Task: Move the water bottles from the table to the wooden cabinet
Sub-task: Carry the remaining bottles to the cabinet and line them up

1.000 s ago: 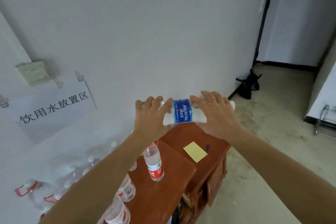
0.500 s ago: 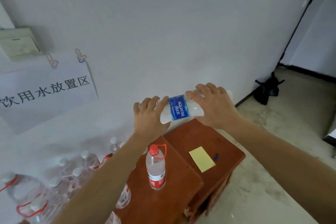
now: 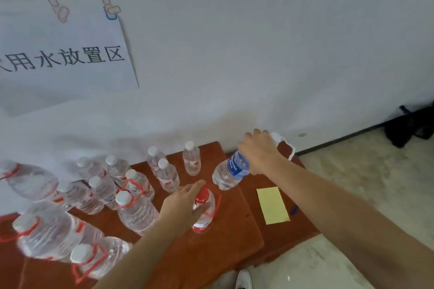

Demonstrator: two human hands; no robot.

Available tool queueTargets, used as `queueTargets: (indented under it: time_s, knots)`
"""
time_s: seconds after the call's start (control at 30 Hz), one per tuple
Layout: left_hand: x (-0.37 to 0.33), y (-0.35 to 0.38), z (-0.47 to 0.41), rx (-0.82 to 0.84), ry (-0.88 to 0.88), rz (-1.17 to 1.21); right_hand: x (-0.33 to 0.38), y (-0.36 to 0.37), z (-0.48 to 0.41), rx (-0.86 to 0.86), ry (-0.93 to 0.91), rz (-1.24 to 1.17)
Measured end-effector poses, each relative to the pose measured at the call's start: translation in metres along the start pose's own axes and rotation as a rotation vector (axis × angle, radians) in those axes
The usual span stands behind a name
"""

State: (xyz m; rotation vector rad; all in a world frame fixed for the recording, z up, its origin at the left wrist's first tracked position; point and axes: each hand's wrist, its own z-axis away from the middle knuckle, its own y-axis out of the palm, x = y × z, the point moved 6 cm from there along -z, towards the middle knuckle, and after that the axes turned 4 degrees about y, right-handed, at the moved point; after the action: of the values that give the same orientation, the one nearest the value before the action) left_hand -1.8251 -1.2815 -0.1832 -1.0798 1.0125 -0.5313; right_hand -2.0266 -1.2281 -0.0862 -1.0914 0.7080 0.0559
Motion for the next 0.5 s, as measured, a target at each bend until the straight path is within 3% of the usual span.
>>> queueTargets:
  time_s: [0.23,0.5]
  knots:
    - [0.023,-0.004,0.003,-0.133,-0.233,0.099,0.068,0.054,-0.05,0.205,-0.184,0.141]
    - [0.036,-0.01,-0.008,-0.161,-0.222,0.104,0.099,0.053,-0.058,0.132,-0.294,0.14]
